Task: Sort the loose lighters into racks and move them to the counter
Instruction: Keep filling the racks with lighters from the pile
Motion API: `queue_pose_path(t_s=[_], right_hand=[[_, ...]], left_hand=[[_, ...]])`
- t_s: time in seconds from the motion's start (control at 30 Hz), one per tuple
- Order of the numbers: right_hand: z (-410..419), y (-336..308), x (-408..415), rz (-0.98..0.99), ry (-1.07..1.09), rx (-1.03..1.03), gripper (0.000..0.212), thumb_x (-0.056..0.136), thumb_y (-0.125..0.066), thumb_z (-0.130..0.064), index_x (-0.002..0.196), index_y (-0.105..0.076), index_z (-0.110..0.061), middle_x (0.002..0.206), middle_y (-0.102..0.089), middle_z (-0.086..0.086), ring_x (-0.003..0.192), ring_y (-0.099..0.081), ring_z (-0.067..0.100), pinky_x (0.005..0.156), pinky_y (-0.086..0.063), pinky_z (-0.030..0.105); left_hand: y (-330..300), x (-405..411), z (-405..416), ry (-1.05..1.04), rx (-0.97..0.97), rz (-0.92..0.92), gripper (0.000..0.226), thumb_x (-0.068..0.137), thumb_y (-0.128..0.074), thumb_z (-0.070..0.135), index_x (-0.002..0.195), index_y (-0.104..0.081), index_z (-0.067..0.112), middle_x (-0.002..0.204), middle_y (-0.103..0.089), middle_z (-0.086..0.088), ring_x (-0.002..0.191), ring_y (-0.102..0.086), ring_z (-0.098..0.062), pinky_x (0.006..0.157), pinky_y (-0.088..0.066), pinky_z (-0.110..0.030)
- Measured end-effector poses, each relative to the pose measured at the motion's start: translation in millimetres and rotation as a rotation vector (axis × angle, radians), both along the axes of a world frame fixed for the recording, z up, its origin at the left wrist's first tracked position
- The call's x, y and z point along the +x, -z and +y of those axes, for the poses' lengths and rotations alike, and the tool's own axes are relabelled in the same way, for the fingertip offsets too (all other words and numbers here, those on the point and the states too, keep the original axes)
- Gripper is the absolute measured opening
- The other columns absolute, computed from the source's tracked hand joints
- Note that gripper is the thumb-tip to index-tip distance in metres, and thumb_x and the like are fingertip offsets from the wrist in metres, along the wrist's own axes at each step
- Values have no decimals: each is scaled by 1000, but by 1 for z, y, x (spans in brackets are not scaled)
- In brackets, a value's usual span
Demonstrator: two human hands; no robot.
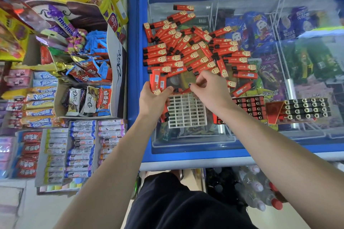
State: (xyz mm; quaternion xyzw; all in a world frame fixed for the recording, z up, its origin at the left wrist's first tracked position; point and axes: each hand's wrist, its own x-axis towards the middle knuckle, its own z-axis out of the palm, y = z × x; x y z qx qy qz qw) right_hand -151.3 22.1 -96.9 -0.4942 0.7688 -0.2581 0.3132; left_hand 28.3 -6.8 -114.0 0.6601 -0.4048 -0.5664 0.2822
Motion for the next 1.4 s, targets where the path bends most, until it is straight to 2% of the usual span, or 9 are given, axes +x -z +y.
queue_pose_path(t_s=[0.27,0.37,0.53,0.7,0.83,0.97,1.03,1.23,1.4], right_hand=[[-5,1,11,-107,3,26,15,95,-68,-25,85,-68,-14,80,-72,-1,78,-70,17,75,-57,35],[-6,2,11,-203,55,110,6,94,-67,-20,91,-71,-17,92,-73,-5,89,-70,12,75,-51,20],[-5,5,15,-501,271,213,11,90,-77,-18,96,-70,-10,87,-77,5,76,-77,22,83,-64,46],[-1,-8,15,-414,235,260,25,93,-72,-33,110,-62,-17,102,-71,0,80,-72,14,79,-60,36],[18,-28,24,-303,170,74,17,93,-66,-25,105,-59,-14,100,-63,2,87,-61,13,72,-45,23],[33,-44,36,-485,-82,234,17,91,-70,-26,106,-62,-21,99,-68,-2,89,-66,11,78,-52,27],[39,-43,41,-458,-132,228,23,90,-73,-25,110,-63,-21,99,-68,-2,86,-66,9,75,-51,23],[42,-41,34,-411,-91,146,12,94,-69,-17,105,-71,-23,97,-70,-4,87,-69,11,82,-58,31],[38,-52,10,-734,159,94,17,94,-63,1,102,-72,-11,90,-75,13,86,-76,28,83,-63,41]], left_hand=[[0,-1,0,-4,0,-6,26,89,-81,26,102,-60,17,81,-69,-2,64,-67,-13,72,-64,-45],[0,-1,0,-4,-15,-24,25,89,-81,27,101,-60,19,84,-70,-2,67,-69,-14,71,-65,-43],[-1,-4,1,11,-50,-65,25,88,-79,29,97,-58,19,81,-68,-4,63,-65,-14,65,-61,-40],[-6,-7,7,-103,-1,15,21,93,-74,30,102,-61,16,73,-66,-3,62,-63,-18,65,-60,-42],[-9,-9,10,-265,97,212,18,96,-72,28,99,-58,17,59,-62,3,52,-56,-15,56,-52,-33],[-15,-15,14,-329,133,304,24,95,-74,35,96,-57,18,63,-62,2,59,-60,-15,66,-52,-35],[-17,-18,15,-337,121,320,28,93,-74,39,93,-56,18,67,-63,-1,62,-62,-18,68,-54,-36],[-20,-24,15,-345,110,281,38,91,-72,54,90,-57,20,70,-60,1,61,-60,-16,64,-53,-34],[-19,-20,13,-343,112,273,26,97,-71,38,83,-57,20,60,-53,4,50,-47,-10,53,-45,-28]])
